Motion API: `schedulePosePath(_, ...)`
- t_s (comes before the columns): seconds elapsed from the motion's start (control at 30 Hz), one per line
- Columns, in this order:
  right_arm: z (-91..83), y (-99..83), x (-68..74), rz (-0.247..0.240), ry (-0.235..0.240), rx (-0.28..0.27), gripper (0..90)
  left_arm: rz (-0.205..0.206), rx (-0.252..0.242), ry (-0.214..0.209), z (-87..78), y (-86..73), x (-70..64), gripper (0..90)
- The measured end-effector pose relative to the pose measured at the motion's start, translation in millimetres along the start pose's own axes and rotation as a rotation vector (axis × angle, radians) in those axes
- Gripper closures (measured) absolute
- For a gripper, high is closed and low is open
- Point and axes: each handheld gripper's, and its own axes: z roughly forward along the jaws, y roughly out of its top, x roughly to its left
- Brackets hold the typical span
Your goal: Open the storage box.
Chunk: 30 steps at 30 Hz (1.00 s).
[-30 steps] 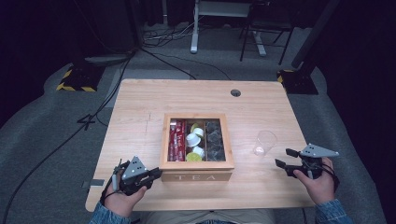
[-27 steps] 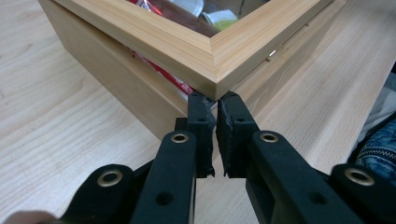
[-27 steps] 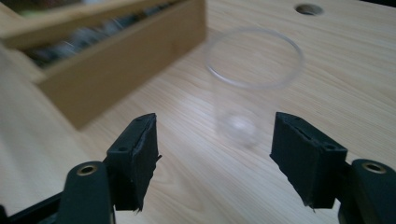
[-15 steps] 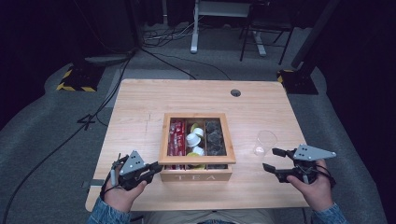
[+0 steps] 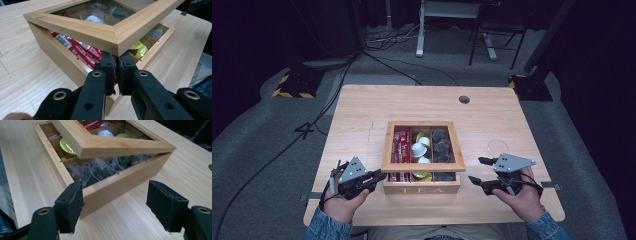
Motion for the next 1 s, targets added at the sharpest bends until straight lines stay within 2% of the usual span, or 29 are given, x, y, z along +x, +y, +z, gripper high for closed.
schedulePosePath(0.1,5.4,3.1,2.5,-0.006,0.008,-0.004,32.1,0.001,-0.002,0.001,0.0,0.6,0.1,84.6)
schedulePosePath(0.23,18.0,13.1,7.7,-0.051,0.010,-0.008,35.4,0.001,-0.006,0.000,0.1,1.7,0.4,84.7)
schedulePosePath(0.4,20.8,22.1,8.2,-0.076,-0.003,-0.034,37.5,0.001,-0.003,-0.001,1.1,1.5,0.5,84.6)
schedulePosePath(0.53,23.2,26.2,8.3,-0.105,-0.004,-0.031,37.0,0.007,-0.010,-0.003,1.3,0.8,1.0,83.7)
schedulePosePath(0.6,23.7,26.7,8.7,-0.120,-0.010,-0.032,37.1,0.008,-0.015,-0.001,1.3,0.2,-0.2,81.9)
schedulePosePath(0.63,23.2,28.0,9.1,-0.145,-0.016,-0.033,37.6,0.010,-0.028,-0.001,0.5,-0.2,-1.0,80.4)
schedulePosePath(0.67,23.2,28.0,9.1,-0.145,-0.016,-0.033,37.6,0.010,-0.028,-0.001,0.5,-0.2,-1.0,78.7)
schedulePosePath(0.7,22.2,29.8,8.3,-0.160,-0.017,-0.040,38.0,0.009,-0.045,0.006,-1.4,0.0,-1.7,76.3)
schedulePosePath(0.73,22.2,29.8,8.3,-0.160,-0.017,-0.040,38.0,0.009,-0.045,0.006,-1.4,0.0,-1.7,74.1)
schedulePosePath(0.77,21.1,32.0,6.9,-0.165,-0.018,-0.048,38.0,0.027,-0.046,0.030,-3.9,0.2,-1.4,70.6)
schedulePosePath(1.0,15.6,43.7,-1.4,-0.171,-0.014,-0.088,39.2,0.017,-0.045,0.063,-8.1,-5.1,0.4,63.9)
